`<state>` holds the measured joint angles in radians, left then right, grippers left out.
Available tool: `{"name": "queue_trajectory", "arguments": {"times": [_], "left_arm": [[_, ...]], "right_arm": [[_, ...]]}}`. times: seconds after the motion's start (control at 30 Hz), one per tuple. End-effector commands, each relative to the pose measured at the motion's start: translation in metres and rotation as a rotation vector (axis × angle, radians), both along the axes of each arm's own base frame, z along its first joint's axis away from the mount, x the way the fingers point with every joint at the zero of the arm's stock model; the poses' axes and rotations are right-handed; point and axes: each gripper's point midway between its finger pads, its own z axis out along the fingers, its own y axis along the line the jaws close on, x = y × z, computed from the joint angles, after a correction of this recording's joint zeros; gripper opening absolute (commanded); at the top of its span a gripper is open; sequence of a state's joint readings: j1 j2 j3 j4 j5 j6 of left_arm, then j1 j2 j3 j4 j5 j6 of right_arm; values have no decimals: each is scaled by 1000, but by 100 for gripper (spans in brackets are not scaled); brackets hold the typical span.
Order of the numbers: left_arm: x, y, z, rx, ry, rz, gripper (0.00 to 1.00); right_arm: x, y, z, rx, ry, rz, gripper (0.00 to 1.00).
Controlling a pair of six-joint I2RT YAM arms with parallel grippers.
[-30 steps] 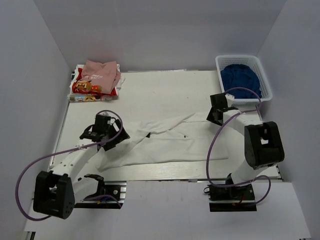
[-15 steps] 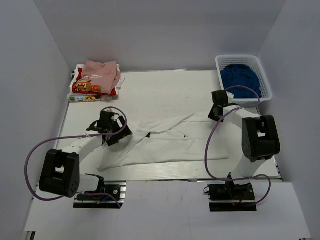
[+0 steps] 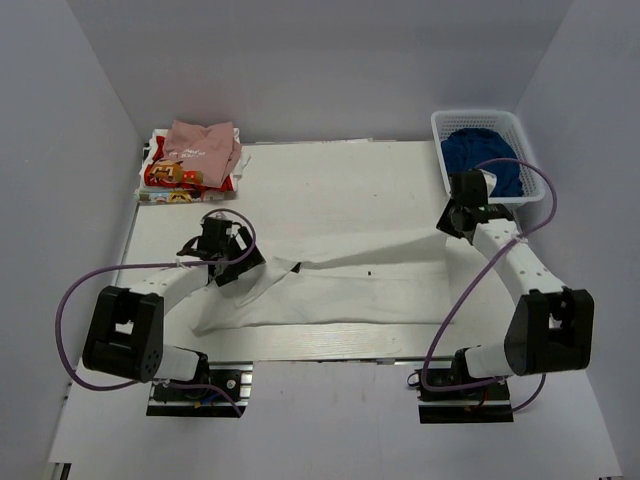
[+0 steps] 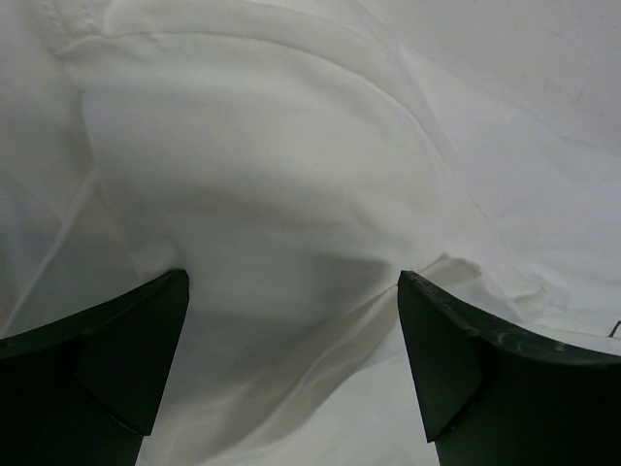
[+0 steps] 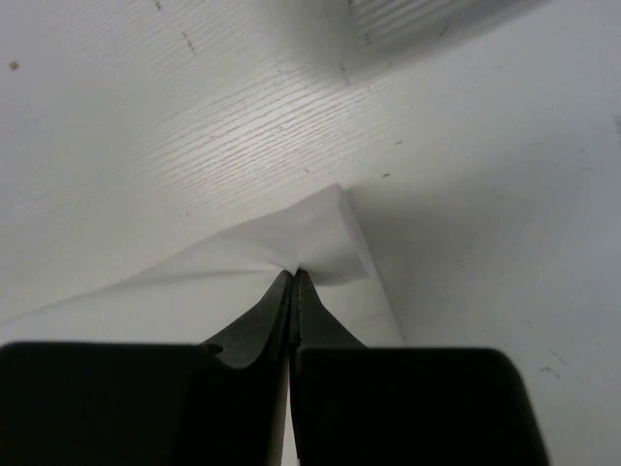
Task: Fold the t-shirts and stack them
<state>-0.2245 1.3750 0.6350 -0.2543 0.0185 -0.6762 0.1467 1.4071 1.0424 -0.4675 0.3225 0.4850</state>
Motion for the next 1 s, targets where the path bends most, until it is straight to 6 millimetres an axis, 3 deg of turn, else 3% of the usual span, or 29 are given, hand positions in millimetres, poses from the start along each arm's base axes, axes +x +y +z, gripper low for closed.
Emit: {"name": "queue_trajectory", "arguments": {"times": [0.0,0.13,0.23,0.27,0.33,0.4,0.43,0.53,0.57,0.67,0.73,0.8,0.83,0.87,0.9,0.97], "left_arm": [[-33,27,-41,117,183,48,100],[-38,33,-43,149,211,61,100],[-36,35,-40,147,225,77,100],[-32,34,-37,145,215,78,100],[-34,38,-38,160,222,85,100],[-30,37,-34,159,216,85,100],[-33,37,-35,163,231,84,100],[-22,41,-16,181,183,103,100],[-20,43,-12,188,174,109,100],[-10,37,5,174,135,109,100],[-1,27,20,140,82,76,100],[10,2,36,51,11,-64,100],[12,-14,41,5,-19,-147,100],[18,-37,61,-95,-102,-245,100],[10,-50,60,-119,-114,-314,100],[6,-58,62,-128,-130,-351,100]], "right_arm": [[-16,-26,24,-75,0,-48,0],[-33,-32,9,-70,42,-61,0],[-51,-30,-21,-41,103,-51,0],[-65,-25,-42,-21,150,-30,0],[-70,-20,-55,16,162,-21,0],[-86,-21,-79,22,209,-28,22],[-89,-26,-84,5,222,-50,52],[-82,-30,-73,-17,207,-62,84],[-79,-30,-68,-23,194,-51,89],[-58,-13,-38,33,79,24,90],[-51,15,-26,149,21,150,90],[-45,44,-16,241,-29,280,90],[-48,56,-15,289,-30,329,90],[-46,68,-15,332,-56,377,90],[-46,74,-17,348,-59,399,90],[-49,85,-29,393,-41,435,90]]}}
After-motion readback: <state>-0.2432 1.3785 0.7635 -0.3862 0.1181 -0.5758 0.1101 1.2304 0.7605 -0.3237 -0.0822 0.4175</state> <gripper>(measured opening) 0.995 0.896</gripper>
